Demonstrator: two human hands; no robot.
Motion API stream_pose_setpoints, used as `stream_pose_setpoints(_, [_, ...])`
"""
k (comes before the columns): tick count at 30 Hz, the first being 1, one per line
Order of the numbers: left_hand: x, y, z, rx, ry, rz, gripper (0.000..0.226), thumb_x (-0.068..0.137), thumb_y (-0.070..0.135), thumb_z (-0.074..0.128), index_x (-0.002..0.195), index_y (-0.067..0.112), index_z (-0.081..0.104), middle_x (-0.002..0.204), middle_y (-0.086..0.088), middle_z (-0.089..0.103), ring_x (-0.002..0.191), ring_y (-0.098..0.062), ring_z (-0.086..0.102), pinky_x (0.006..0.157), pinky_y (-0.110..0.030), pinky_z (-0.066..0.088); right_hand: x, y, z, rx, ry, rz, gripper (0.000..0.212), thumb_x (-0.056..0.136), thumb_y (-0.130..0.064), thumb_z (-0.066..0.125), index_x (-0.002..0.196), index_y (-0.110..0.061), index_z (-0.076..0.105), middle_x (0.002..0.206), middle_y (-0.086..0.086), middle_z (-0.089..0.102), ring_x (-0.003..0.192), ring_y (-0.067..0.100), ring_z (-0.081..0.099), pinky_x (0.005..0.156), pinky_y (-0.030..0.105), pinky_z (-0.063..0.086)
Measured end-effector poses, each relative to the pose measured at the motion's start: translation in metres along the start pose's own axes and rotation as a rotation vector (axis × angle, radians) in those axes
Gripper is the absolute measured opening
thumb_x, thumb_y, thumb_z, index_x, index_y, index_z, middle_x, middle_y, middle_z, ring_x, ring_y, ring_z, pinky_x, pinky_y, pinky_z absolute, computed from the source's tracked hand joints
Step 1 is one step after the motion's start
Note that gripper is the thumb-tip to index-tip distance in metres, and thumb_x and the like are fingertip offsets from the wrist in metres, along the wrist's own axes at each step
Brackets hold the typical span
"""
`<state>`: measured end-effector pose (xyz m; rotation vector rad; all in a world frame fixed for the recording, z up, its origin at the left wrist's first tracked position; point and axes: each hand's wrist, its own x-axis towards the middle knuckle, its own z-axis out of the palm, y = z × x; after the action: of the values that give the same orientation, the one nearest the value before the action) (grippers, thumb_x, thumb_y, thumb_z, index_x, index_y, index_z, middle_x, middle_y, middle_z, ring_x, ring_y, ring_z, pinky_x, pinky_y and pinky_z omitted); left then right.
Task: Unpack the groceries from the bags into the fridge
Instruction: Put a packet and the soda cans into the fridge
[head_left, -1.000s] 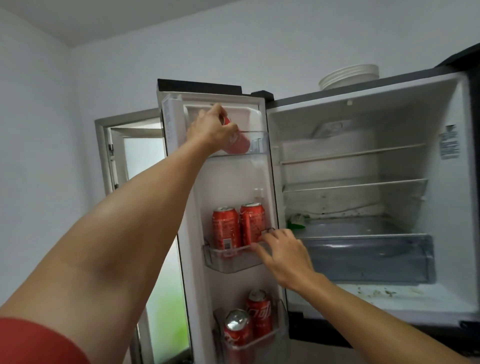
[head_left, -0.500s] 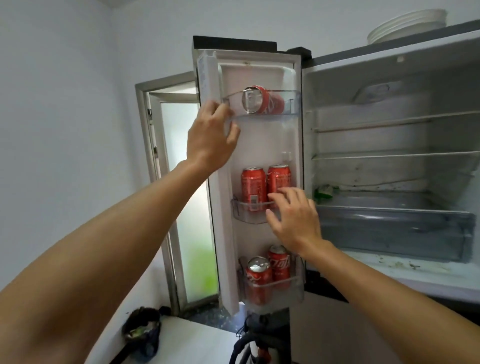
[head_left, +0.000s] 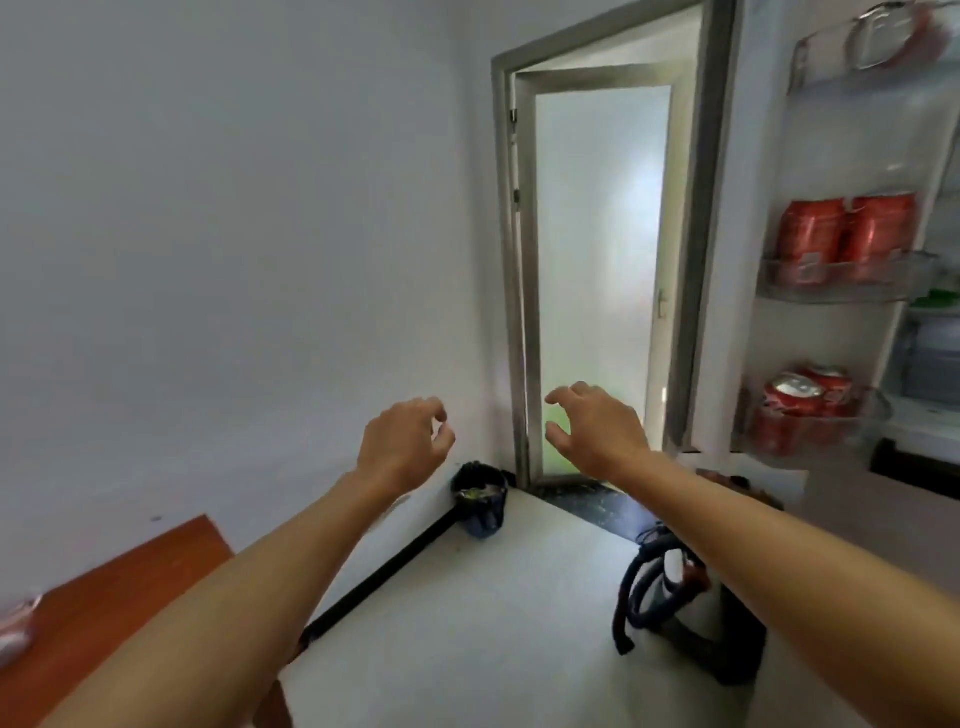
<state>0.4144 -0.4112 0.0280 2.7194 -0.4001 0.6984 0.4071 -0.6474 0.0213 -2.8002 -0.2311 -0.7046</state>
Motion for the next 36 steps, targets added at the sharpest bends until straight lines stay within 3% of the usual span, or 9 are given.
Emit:
stream_pose_setpoints(11, [-0.214,-0.242,-0.047,0.229,-0.196,-0.358,0.021,0.092,0.033,0.048,0.101,0.022,0.063,0.097,0.004,0.064,0.085,-0.016,0.06,0.066,-0.028,0.043,-0.025,-0.265,0.148,0.146,-0.268,-0.323,0.041,0.095,-0.042,0.052,0.132,-0.025,0.051,0.128,-0.001,0.056,0.112,0.017,0.055,0.088,0.034,0.048])
stream_pose_setpoints(14, [-0.247,-0.293,-0.057,0.24,-0.194,-0.437,0.019,0.093,0.034,0.05,0.102,0.024,0.064,0.092,0.008,0.062,0.079,-0.009,0.059,0.069,-0.025,0.051,-0.018,-0.325,0.184,0.163,-0.306,-0.388,0.041,0.095,-0.041,0.052,0.132,-0.024,0.051,0.129,-0.001,0.056,0.112,0.016,0.055,0.088,0.032,0.048])
stream_pose_setpoints(18, [-0.269,-0.363,-0.07,0.256,-0.207,-0.533,0.015,0.094,0.035,0.052,0.099,0.025,0.063,0.089,0.011,0.06,0.074,-0.003,0.057,0.069,-0.018,0.051,0.002,-0.404,0.238,0.196,-0.387,-0.485,0.041,0.096,-0.041,0.05,0.133,-0.024,0.05,0.13,-0.001,0.054,0.115,0.018,0.054,0.091,0.035,0.048])
stream_pose_setpoints(22, [-0.272,-0.445,-0.086,0.317,-0.223,-0.627,0.015,0.093,0.037,0.05,0.097,0.026,0.061,0.092,0.009,0.06,0.08,-0.007,0.058,0.076,-0.027,0.053,0.036,-0.488,0.293,0.243,-0.449,-0.548,0.04,0.094,-0.038,0.051,0.132,-0.024,0.051,0.129,0.0,0.053,0.115,0.022,0.055,0.09,0.037,0.047])
stream_pose_setpoints(26, [-0.273,-0.525,-0.1,0.363,-0.258,-0.71,0.015,0.094,0.035,0.051,0.098,0.024,0.06,0.096,0.009,0.061,0.08,-0.006,0.056,0.069,-0.02,0.043,0.062,-0.565,0.345,0.289,-0.497,-0.599,0.04,0.093,-0.038,0.052,0.131,-0.025,0.053,0.128,0.0,0.055,0.114,0.022,0.055,0.088,0.035,0.047])
stream_pose_setpoints(29, [-0.284,-0.575,-0.106,0.364,-0.259,-0.781,0.019,0.093,0.035,0.049,0.1,0.022,0.062,0.098,0.006,0.062,0.089,-0.013,0.059,0.074,-0.027,0.048,0.074,-0.614,0.379,0.283,-0.553,-0.634,0.04,0.092,-0.039,0.053,0.13,-0.025,0.053,0.128,0.001,0.055,0.113,0.023,0.056,0.088,0.036,0.047])
stream_pose_setpoints(36, [-0.302,-0.687,-0.111,0.373,-0.266,-0.757,0.024,0.091,0.029,0.05,0.107,0.017,0.064,0.112,0.001,0.061,0.102,-0.019,0.058,0.084,-0.032,0.045,0.092,-0.713,0.444,0.219,-0.633,-0.703,0.039,0.09,-0.036,0.054,0.127,-0.023,0.056,0.126,0.002,0.057,0.111,0.024,0.058,0.087,0.038,0.05])
